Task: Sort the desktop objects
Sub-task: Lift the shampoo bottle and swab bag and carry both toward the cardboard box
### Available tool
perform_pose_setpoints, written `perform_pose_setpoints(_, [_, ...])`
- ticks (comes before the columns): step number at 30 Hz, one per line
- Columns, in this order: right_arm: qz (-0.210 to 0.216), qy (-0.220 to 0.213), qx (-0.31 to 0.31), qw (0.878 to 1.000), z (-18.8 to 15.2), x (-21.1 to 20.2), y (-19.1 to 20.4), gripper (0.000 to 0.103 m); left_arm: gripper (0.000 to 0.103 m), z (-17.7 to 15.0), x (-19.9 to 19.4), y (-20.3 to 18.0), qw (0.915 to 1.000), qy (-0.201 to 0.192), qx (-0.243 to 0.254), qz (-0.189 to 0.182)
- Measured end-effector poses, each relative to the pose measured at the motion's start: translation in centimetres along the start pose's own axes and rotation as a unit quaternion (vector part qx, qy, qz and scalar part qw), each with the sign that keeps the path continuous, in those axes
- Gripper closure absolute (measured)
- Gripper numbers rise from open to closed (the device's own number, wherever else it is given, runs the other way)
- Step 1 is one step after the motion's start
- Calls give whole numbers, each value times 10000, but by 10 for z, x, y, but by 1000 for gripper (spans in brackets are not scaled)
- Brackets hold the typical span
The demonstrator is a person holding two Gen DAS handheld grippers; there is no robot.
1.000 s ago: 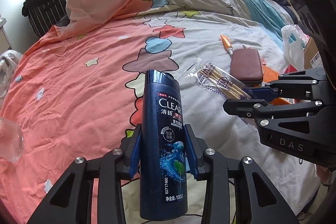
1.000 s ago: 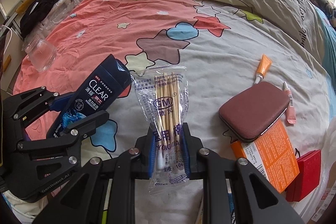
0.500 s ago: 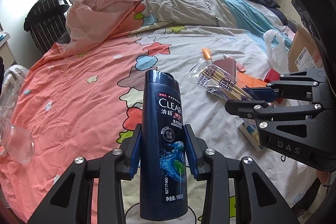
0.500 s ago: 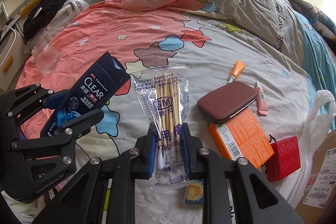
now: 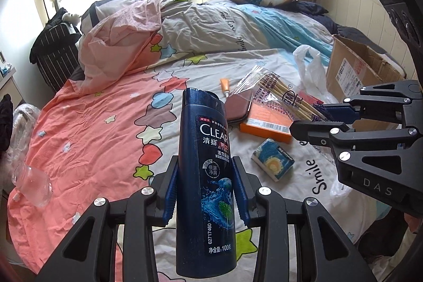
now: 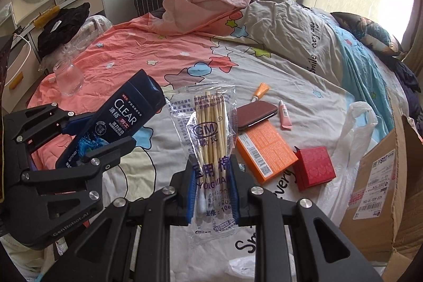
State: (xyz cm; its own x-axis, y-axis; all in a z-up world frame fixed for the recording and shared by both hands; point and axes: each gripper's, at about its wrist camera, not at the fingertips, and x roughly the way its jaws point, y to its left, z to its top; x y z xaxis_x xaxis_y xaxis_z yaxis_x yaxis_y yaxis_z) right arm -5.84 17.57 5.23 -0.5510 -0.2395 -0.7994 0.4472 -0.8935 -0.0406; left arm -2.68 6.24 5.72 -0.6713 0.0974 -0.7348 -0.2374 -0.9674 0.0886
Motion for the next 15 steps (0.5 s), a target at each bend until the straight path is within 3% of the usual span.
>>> perform_pose_setpoints(15, [-472,-347,306,9978,-40,-82,-41,83,65,15,-58,-72,9978,-515,329,-236])
